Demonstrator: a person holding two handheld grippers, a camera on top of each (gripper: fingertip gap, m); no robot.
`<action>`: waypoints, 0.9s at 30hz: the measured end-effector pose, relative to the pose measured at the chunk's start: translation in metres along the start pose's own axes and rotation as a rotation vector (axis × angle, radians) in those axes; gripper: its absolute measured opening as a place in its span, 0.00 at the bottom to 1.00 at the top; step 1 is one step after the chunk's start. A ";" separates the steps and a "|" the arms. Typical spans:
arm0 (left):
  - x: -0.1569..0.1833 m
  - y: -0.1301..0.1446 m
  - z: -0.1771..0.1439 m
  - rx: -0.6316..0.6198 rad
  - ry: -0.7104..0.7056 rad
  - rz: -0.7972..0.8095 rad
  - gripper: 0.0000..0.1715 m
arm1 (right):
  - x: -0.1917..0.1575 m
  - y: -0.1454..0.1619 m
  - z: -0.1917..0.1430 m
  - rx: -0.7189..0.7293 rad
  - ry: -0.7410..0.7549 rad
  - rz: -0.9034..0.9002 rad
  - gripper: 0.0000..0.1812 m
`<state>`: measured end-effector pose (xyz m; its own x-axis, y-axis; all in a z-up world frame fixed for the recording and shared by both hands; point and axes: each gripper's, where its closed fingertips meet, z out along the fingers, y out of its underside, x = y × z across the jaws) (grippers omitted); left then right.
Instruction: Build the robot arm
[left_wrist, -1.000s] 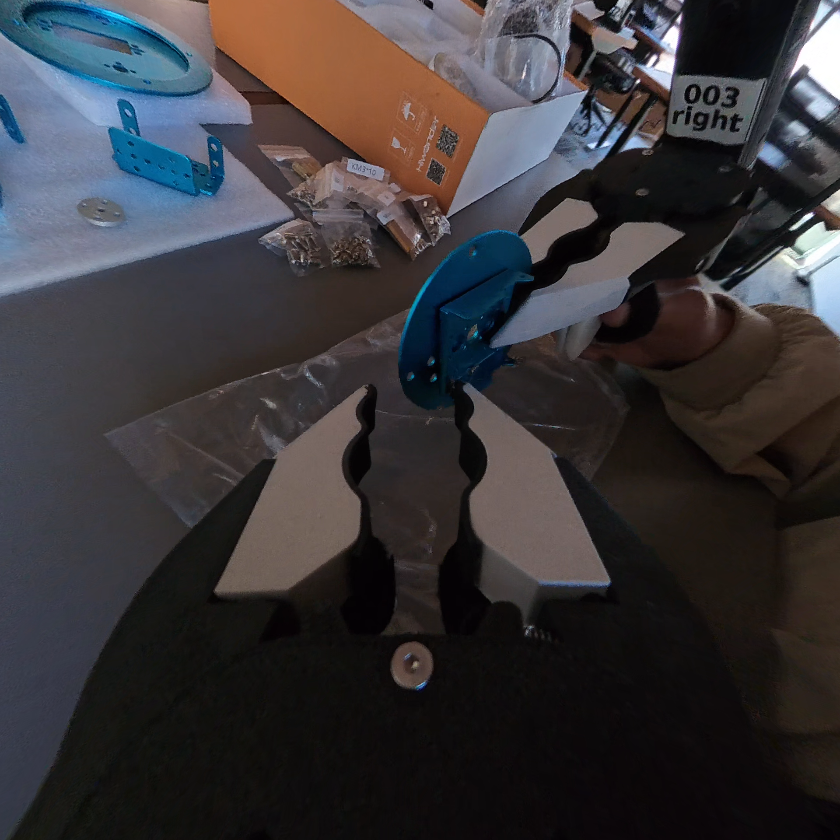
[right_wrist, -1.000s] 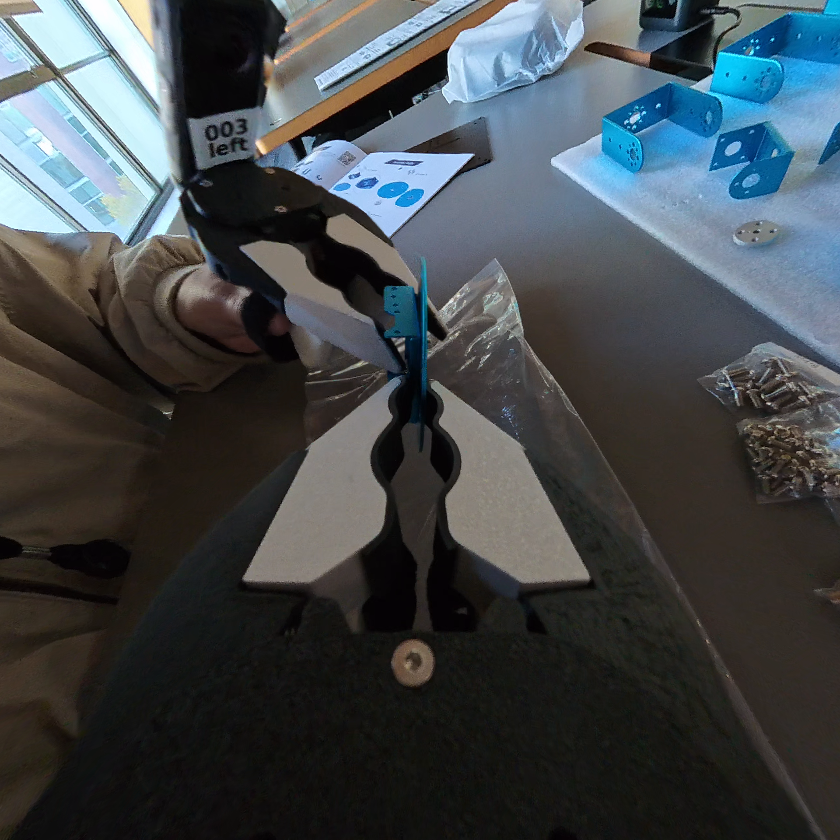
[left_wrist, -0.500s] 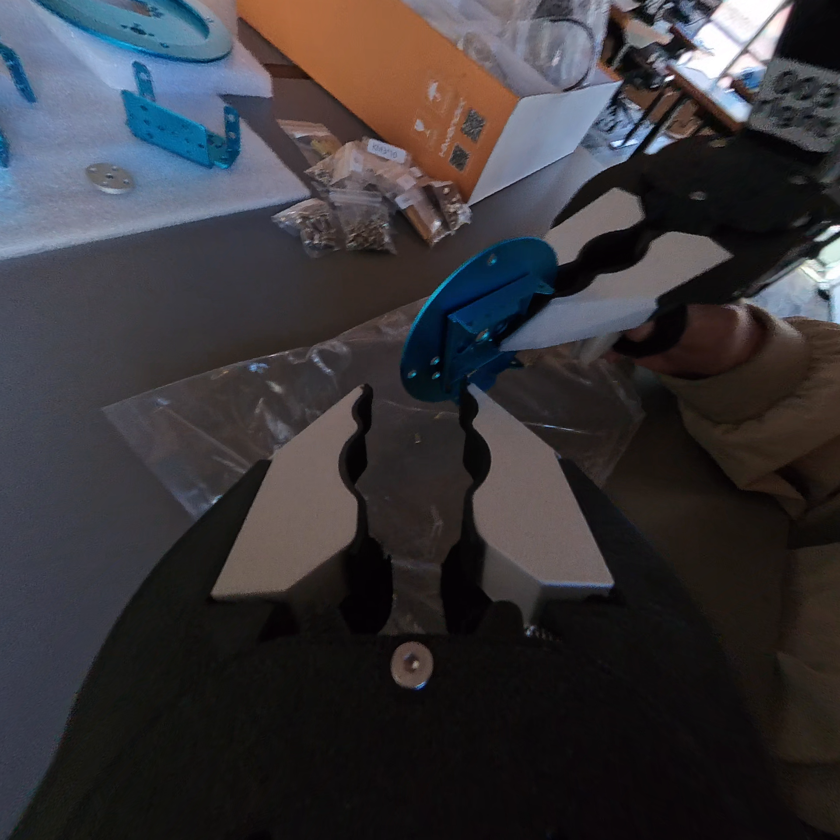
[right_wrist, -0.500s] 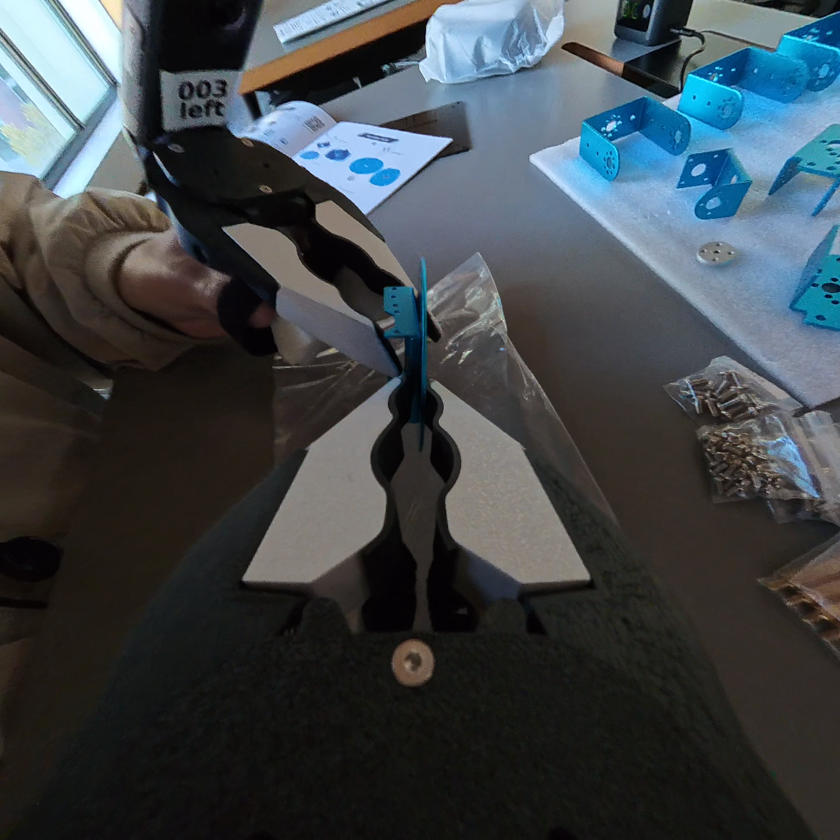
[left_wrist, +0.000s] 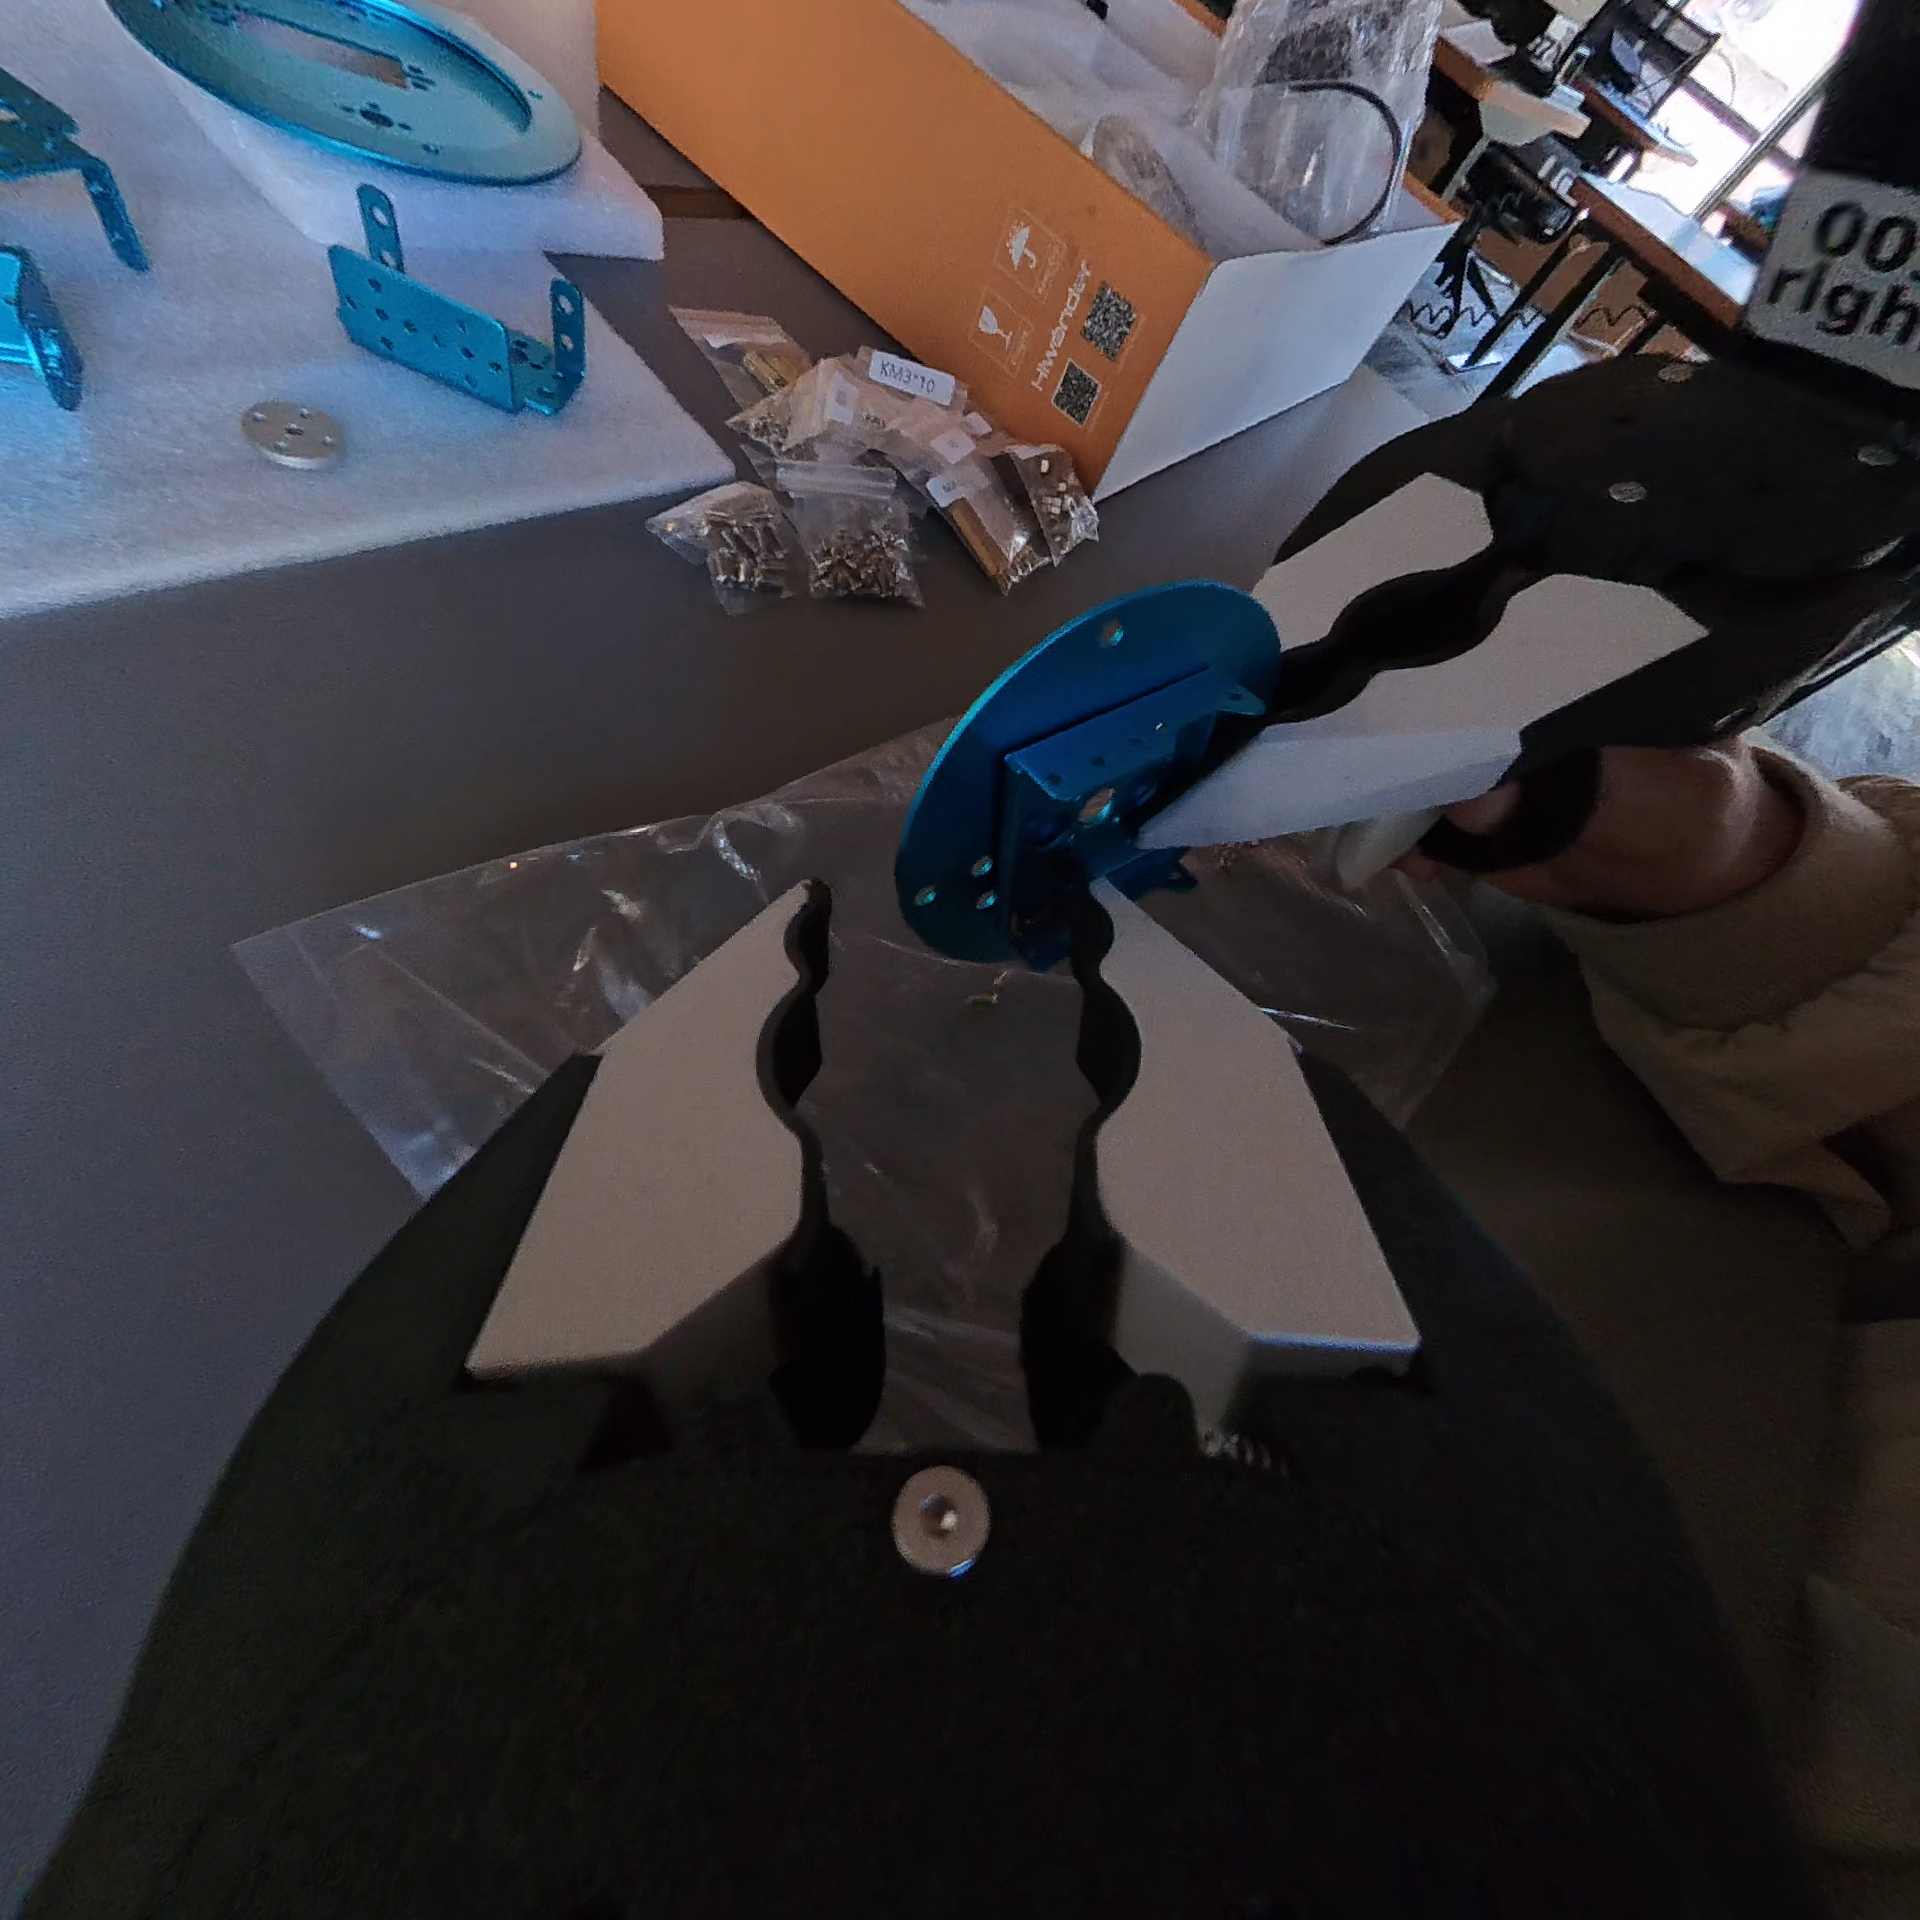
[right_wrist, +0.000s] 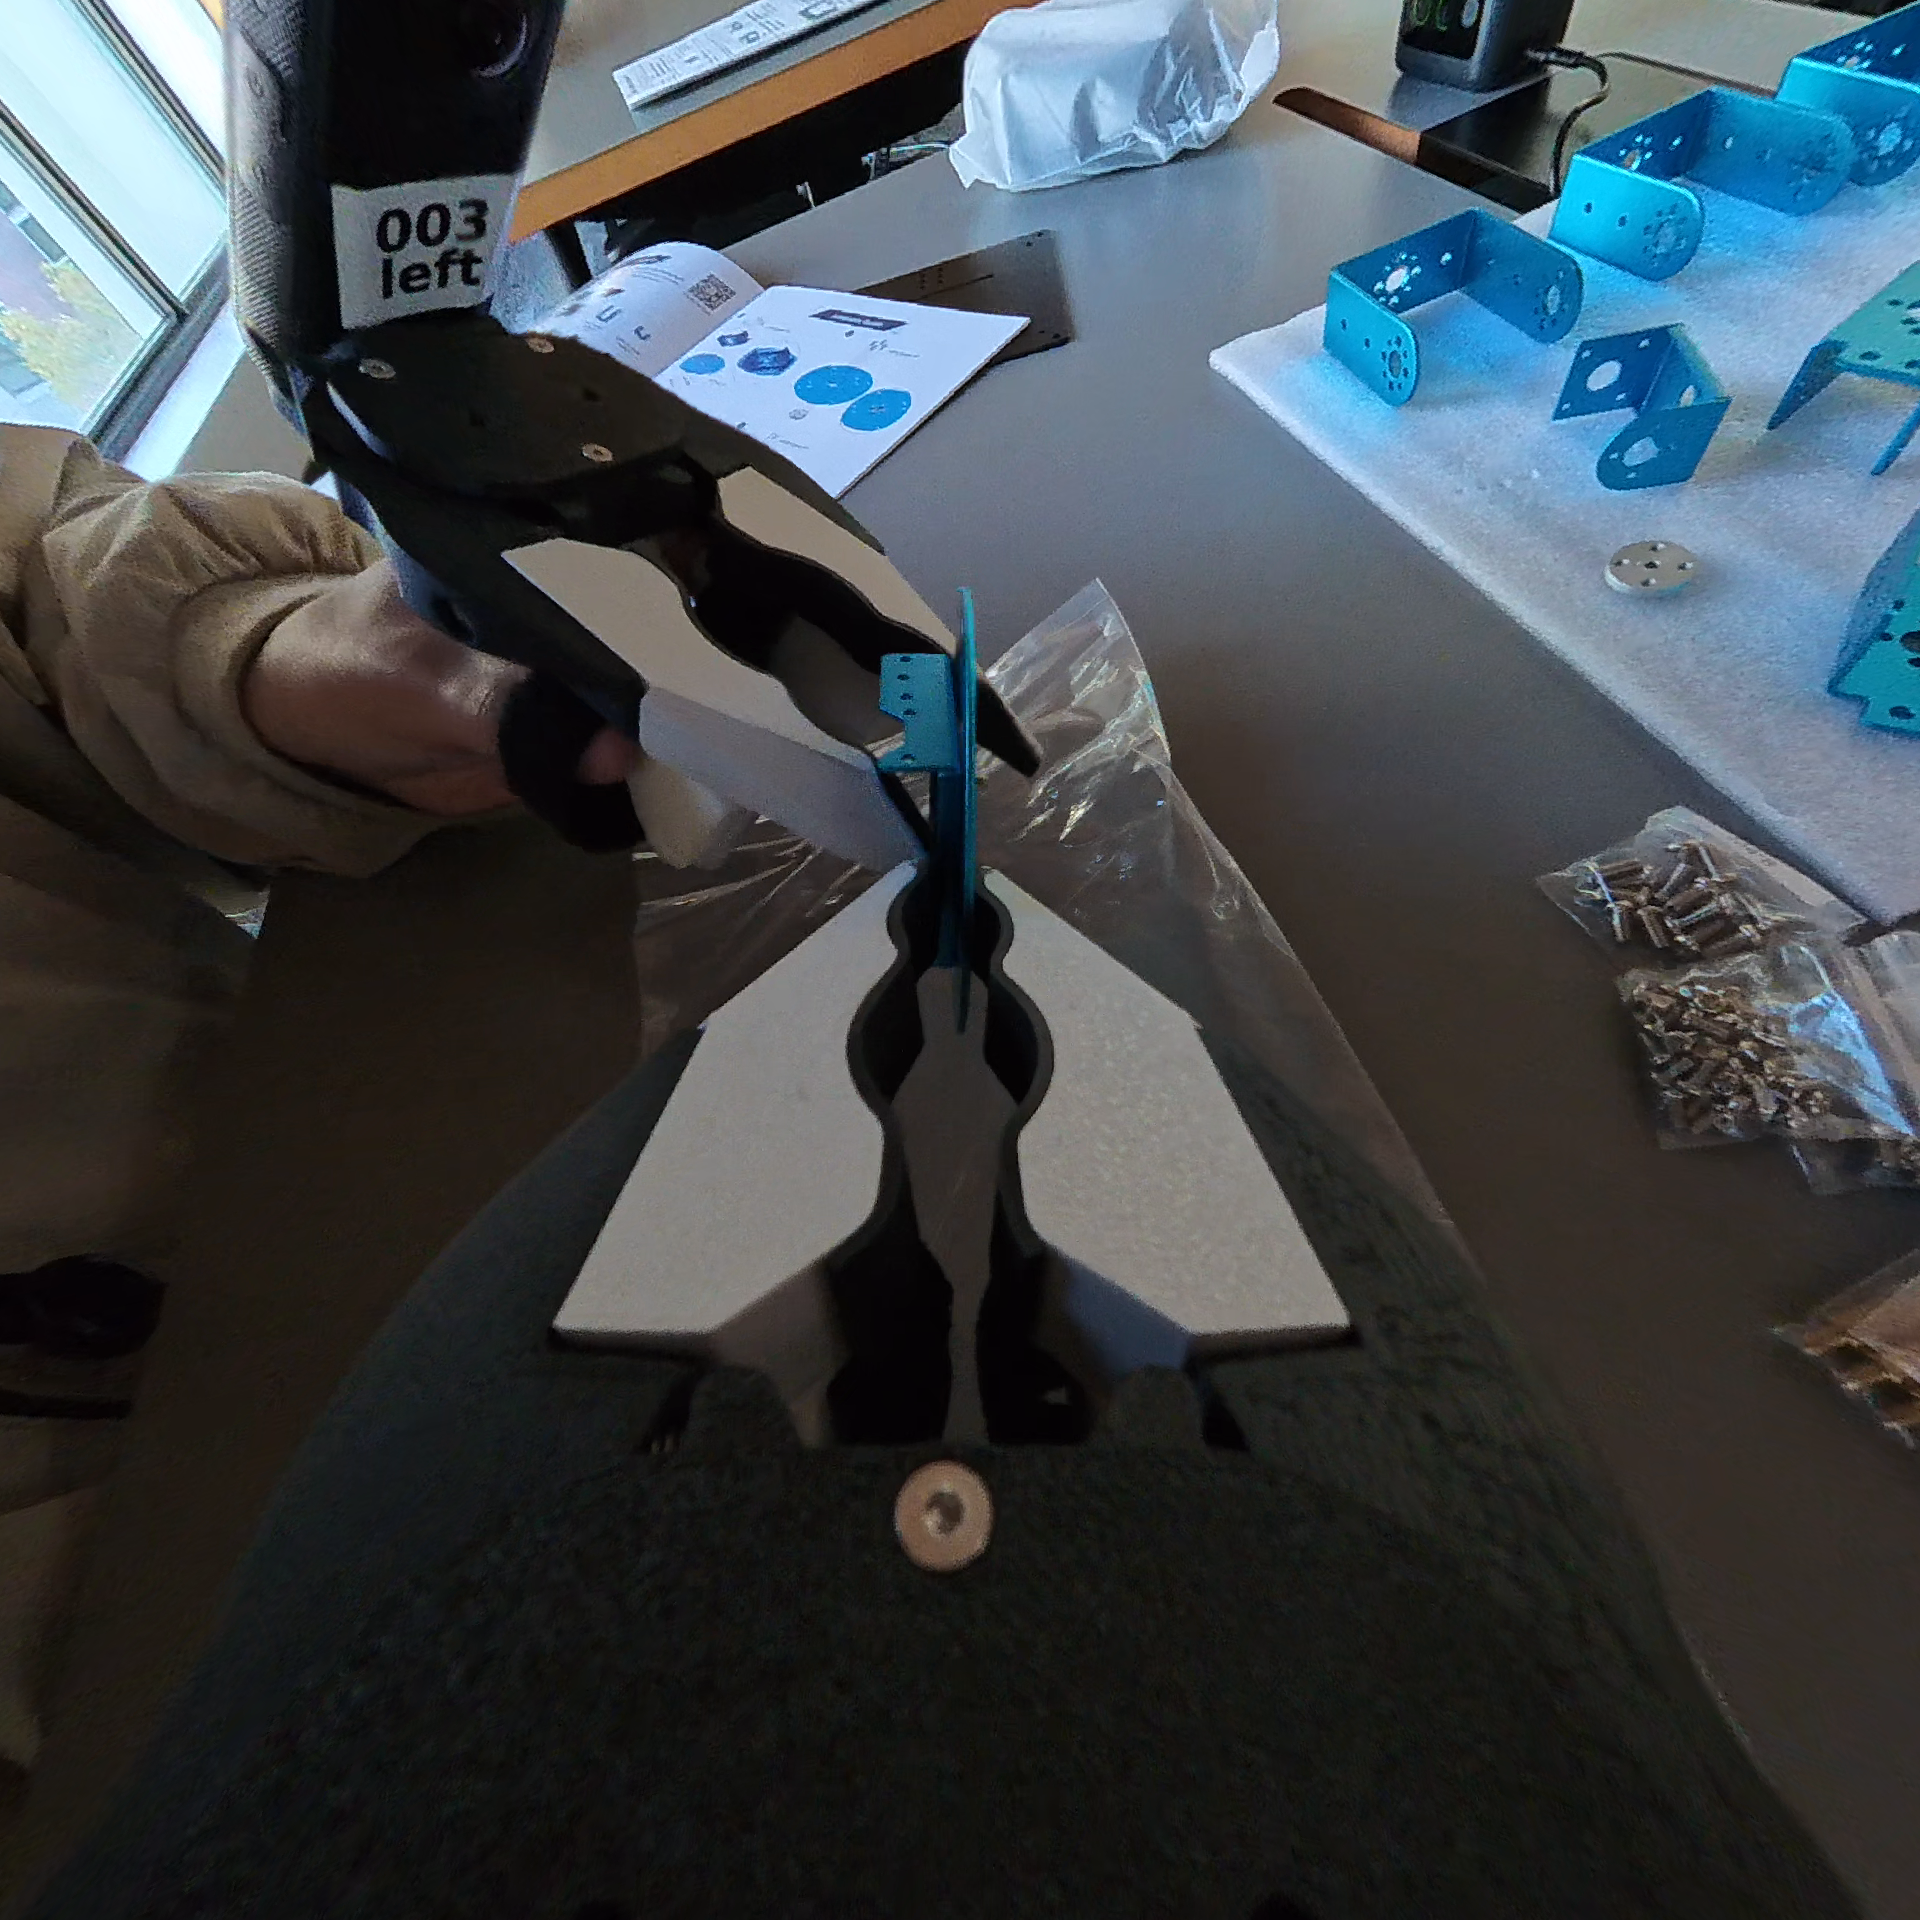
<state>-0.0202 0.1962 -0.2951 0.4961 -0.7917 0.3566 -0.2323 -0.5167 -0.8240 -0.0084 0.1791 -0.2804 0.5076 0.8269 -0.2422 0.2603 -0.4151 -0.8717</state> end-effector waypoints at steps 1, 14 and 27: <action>-0.002 0.001 0.000 -0.003 -0.011 -0.005 0.26 | 0.001 0.000 -0.001 -0.002 0.008 -0.002 0.02; 0.000 -0.006 -0.005 0.010 0.026 -0.007 0.23 | 0.006 0.000 -0.004 0.003 0.015 -0.001 0.02; -0.005 -0.003 -0.010 0.015 0.006 -0.015 0.19 | 0.014 -0.001 -0.008 0.003 0.047 0.006 0.02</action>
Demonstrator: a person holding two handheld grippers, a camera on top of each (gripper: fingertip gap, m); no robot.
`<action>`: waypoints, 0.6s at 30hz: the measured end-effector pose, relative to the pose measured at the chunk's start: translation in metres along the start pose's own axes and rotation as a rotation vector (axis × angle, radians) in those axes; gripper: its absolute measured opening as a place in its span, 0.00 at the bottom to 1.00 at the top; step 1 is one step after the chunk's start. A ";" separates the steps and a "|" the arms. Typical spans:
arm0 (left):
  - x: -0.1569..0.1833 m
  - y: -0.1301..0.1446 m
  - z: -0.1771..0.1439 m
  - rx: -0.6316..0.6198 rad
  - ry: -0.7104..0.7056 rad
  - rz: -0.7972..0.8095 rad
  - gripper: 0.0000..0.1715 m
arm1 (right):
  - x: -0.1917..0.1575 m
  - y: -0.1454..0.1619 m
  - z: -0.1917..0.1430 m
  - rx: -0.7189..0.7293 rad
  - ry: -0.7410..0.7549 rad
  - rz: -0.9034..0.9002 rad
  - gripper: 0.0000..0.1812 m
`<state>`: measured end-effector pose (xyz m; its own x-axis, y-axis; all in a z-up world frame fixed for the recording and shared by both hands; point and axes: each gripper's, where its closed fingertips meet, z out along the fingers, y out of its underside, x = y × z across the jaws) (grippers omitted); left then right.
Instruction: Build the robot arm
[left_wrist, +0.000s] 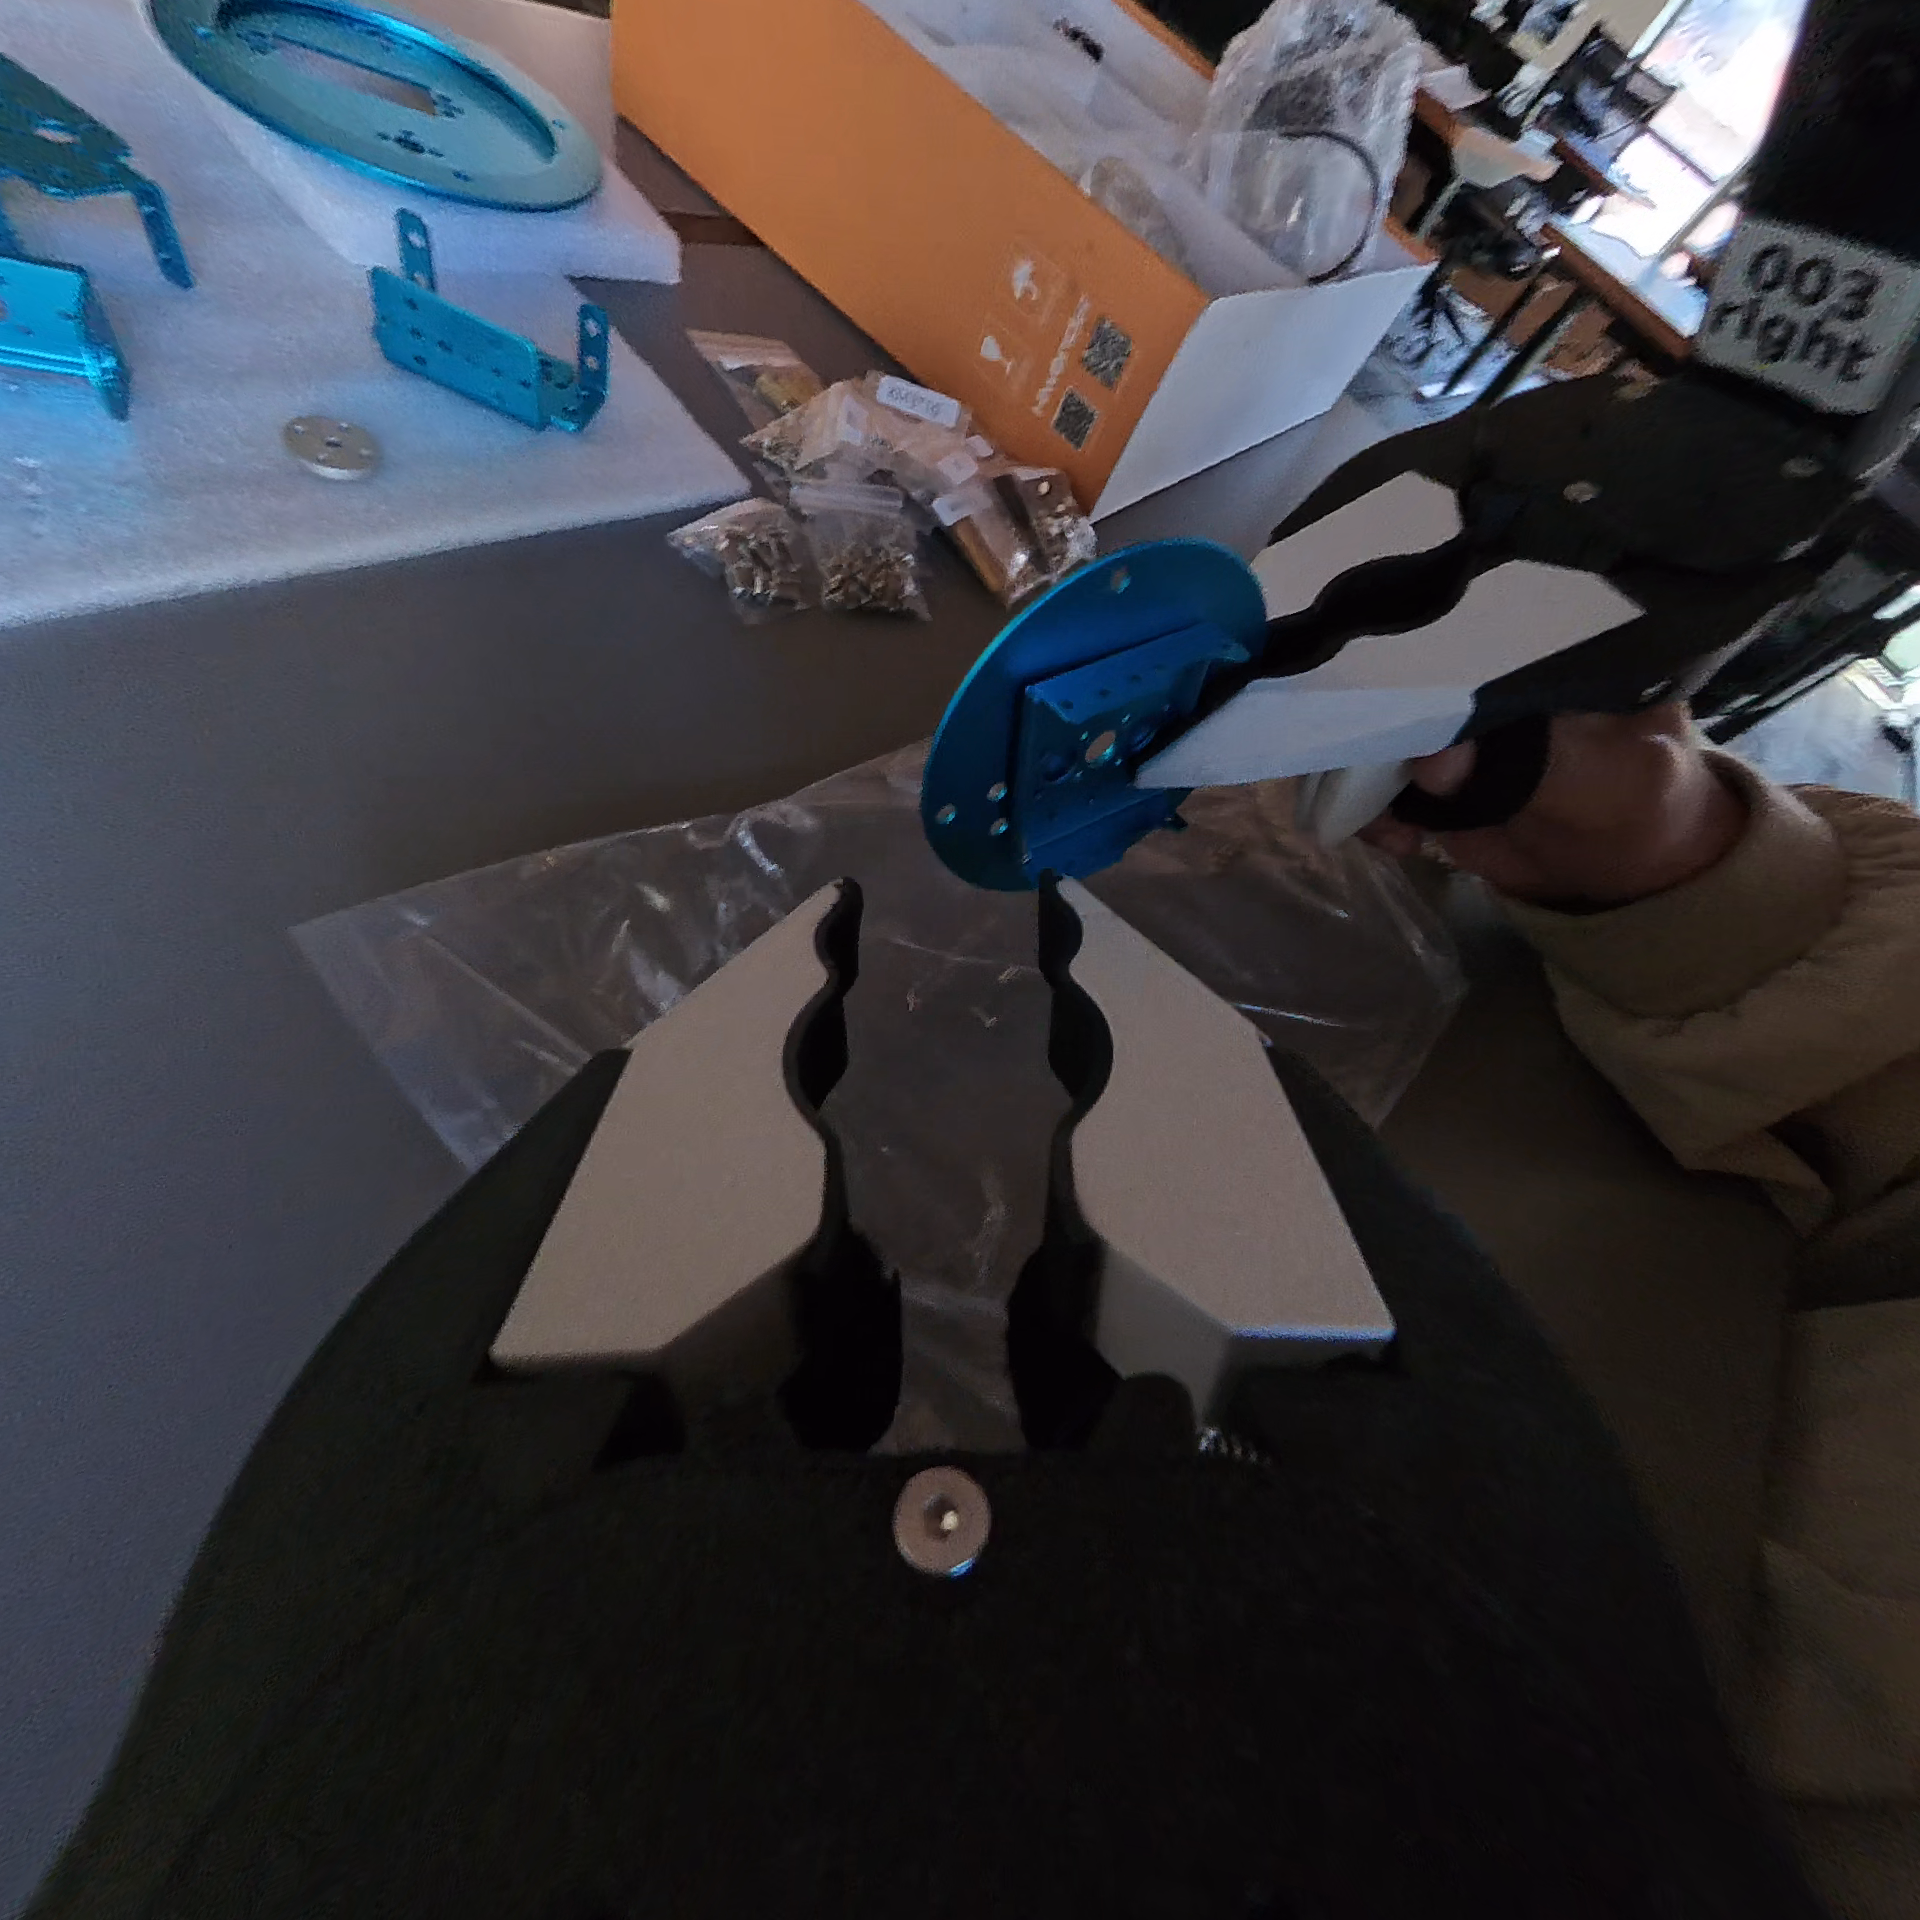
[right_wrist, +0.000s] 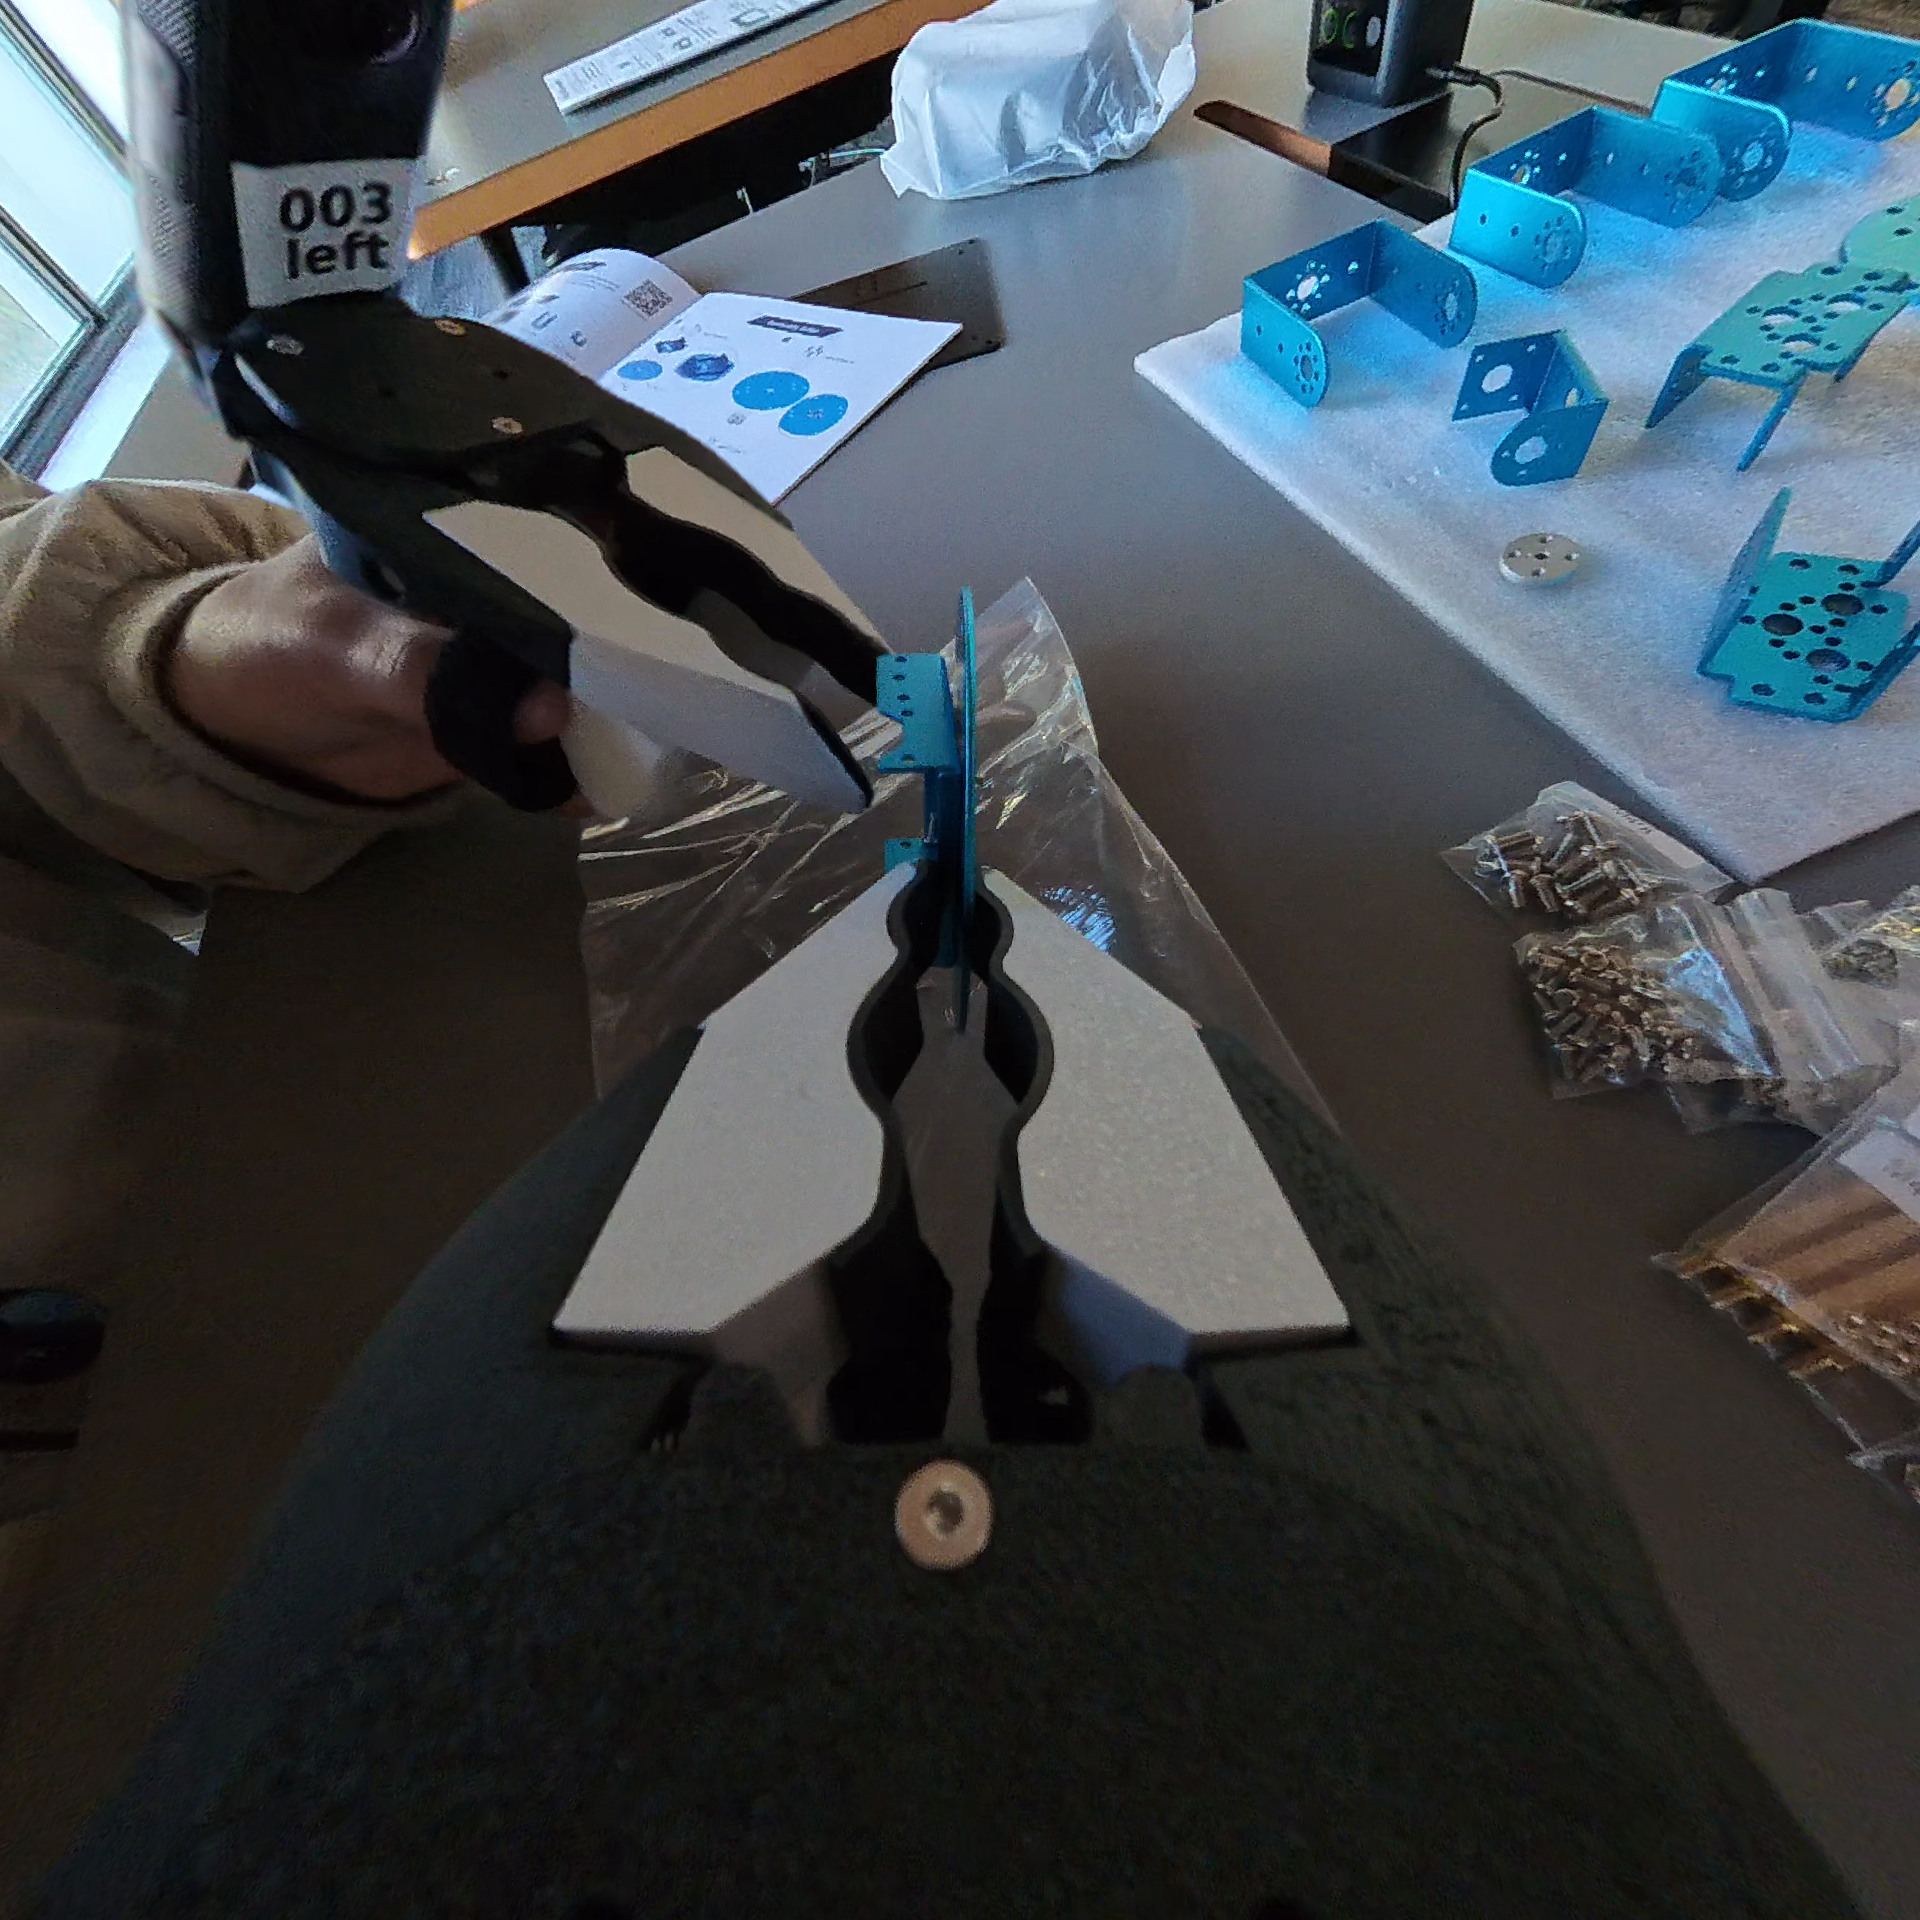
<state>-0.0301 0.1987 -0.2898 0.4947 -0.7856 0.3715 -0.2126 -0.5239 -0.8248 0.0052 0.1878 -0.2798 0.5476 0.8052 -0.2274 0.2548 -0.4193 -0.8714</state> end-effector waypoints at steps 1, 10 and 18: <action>0.003 -0.003 0.000 0.006 0.030 -0.003 0.19 | 0.000 0.000 0.000 -0.003 -0.008 0.002 0.02; 0.004 -0.008 0.000 0.000 0.168 0.024 0.21 | -0.009 -0.002 -0.002 0.018 -0.099 0.040 0.02; -0.008 -0.004 0.012 -0.008 -0.033 0.057 0.25 | -0.004 -0.003 0.004 0.004 0.038 0.021 0.02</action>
